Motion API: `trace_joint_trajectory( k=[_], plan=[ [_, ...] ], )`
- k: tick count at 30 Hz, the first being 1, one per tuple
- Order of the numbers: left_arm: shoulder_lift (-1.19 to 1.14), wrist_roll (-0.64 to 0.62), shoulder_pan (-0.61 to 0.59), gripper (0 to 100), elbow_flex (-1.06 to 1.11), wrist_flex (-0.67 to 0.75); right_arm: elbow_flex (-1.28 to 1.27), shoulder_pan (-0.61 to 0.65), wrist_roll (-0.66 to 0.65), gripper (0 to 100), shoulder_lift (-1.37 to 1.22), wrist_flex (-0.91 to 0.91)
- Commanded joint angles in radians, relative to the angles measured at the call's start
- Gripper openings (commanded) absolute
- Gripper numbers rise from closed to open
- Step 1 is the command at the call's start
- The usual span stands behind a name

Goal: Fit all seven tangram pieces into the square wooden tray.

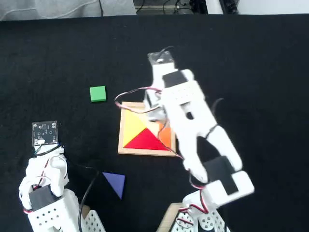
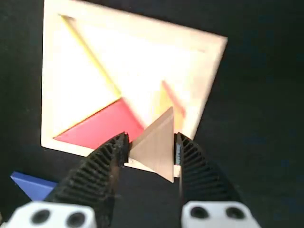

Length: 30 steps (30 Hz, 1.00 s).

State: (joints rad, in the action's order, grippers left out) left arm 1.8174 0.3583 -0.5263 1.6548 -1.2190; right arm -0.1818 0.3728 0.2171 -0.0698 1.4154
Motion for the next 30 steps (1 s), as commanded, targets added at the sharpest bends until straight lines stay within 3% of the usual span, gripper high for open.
trace_joint_trajectory(
  k=[1, 12, 19, 24, 30],
  plan=[
    [0.008, 0.006, 0.015, 3, -0.005, 0.002, 0.058, 0.084, 0.091, 10.0, -0.061, -0.037],
    [0.008, 0.006, 0.015, 3, -0.007, 0.002, 0.071, 0.072, 0.298, 9.9, -0.183, -0.184],
    [0.008, 0.006, 0.015, 3, -0.007, 0.002, 0.07, 0.072, 0.29, 10.9, -0.193, -0.181],
    [0.008, 0.006, 0.015, 3, -0.007, 0.002, 0.073, 0.074, 0.273, 21.7, -0.193, -0.133],
    [0.008, 0.006, 0.015, 3, -0.007, 0.002, 0.071, 0.075, 0.264, 22.2, -0.191, -0.126]
  ],
)
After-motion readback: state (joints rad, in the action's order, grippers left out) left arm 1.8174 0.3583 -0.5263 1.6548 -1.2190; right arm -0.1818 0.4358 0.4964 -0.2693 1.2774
